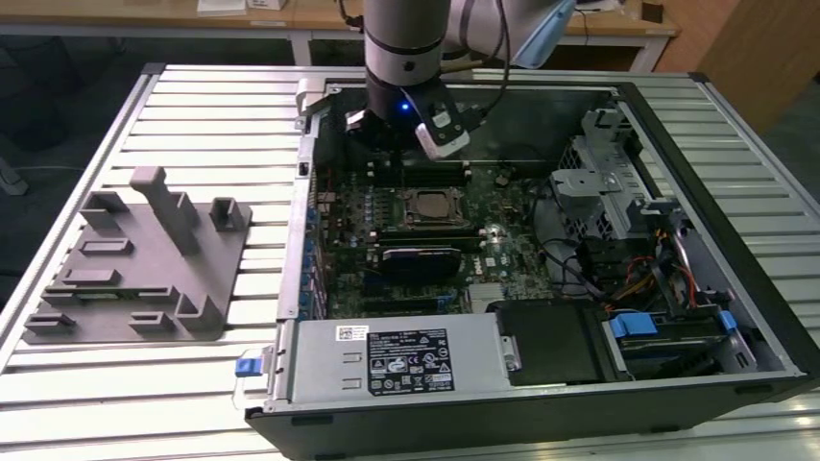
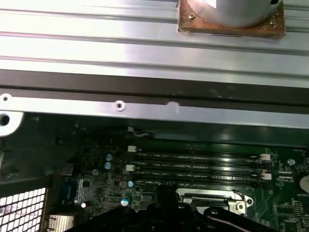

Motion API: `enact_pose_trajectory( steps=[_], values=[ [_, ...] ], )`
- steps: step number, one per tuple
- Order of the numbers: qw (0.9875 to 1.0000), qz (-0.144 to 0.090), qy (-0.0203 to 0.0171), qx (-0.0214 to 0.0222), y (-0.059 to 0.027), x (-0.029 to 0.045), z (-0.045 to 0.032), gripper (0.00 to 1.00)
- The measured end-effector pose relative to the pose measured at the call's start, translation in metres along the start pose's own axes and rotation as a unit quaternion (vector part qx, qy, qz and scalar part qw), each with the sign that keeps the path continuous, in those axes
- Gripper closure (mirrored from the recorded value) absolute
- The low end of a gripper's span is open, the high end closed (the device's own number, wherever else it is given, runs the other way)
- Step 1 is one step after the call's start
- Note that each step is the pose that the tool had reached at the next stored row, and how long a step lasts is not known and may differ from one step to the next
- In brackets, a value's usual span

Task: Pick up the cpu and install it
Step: 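Install the first cpu locking lever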

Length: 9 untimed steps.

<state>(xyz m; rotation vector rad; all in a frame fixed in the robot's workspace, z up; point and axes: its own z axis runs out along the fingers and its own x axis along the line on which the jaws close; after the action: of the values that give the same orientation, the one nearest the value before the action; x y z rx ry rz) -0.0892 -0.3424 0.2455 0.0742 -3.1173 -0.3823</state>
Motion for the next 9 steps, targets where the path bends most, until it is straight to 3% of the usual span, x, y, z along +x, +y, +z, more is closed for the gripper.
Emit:
enact_pose_trajectory(
  steps=[6, 9],
  values=[
    [1.0, 0.001, -0.0002, 0.0018, -0.0007, -0.0157, -0.0001, 0.89],
    [1.0, 0.003, -0.0004, 0.0039, -0.0009, -0.0197, -0.0001, 0.89]
  ],
)
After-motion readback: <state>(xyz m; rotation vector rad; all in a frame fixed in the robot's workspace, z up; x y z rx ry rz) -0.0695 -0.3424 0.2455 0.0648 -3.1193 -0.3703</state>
